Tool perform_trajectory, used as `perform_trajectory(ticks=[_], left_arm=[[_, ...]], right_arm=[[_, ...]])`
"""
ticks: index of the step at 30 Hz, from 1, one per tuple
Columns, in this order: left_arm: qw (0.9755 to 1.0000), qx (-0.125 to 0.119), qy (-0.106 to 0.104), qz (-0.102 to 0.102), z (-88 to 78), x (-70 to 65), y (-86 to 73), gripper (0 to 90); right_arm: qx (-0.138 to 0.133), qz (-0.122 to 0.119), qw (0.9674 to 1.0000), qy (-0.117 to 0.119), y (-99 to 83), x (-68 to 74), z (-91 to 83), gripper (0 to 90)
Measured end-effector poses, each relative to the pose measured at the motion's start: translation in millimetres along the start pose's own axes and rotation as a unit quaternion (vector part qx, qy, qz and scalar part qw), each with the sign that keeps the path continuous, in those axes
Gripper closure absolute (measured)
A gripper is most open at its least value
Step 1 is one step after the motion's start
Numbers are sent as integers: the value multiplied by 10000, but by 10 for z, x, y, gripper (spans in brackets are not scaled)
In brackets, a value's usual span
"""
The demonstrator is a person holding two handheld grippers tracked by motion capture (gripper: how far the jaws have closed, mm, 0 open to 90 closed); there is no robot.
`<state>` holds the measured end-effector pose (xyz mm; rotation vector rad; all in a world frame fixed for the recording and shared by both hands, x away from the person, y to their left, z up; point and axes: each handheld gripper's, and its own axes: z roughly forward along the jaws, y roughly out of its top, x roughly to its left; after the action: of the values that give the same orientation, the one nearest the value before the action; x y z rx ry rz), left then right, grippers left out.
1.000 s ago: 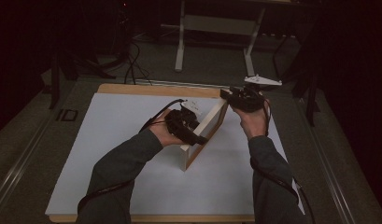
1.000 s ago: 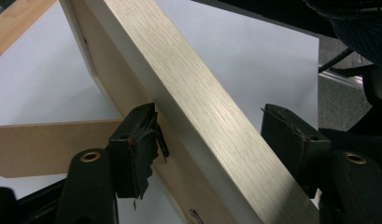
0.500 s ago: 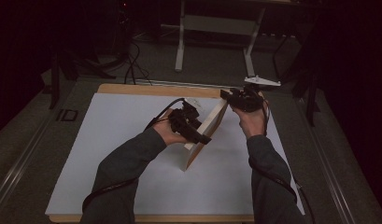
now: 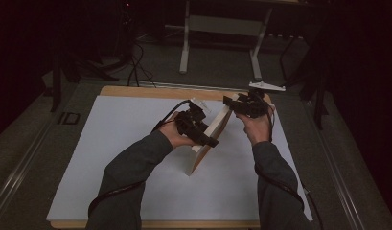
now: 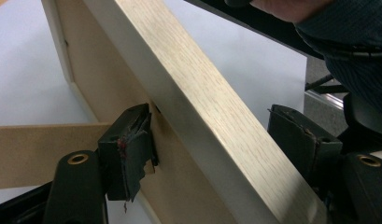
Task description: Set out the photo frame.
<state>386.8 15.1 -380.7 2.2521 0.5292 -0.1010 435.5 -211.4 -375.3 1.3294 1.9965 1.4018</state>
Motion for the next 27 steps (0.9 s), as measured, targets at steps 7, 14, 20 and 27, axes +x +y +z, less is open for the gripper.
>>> perform_trajectory(ticks=[7, 14, 20, 27], left_arm=[[9996, -113, -36, -249, -20, 99, -31, 319], [9995, -143, 118, -260, -30, 111, -42, 265], [9992, -142, 293, -215, -7, 82, -28, 193], [9985, -331, 383, -219, -33, 63, -6, 184]], right_arm=[[-64, -236, 9996, 142, -55, 93, -43, 299], [-72, -220, 9993, 308, -84, 121, -55, 339], [-77, -202, 9993, 312, -87, 124, -62, 363], [-122, -247, 9991, 308, -92, 143, -50, 375]])
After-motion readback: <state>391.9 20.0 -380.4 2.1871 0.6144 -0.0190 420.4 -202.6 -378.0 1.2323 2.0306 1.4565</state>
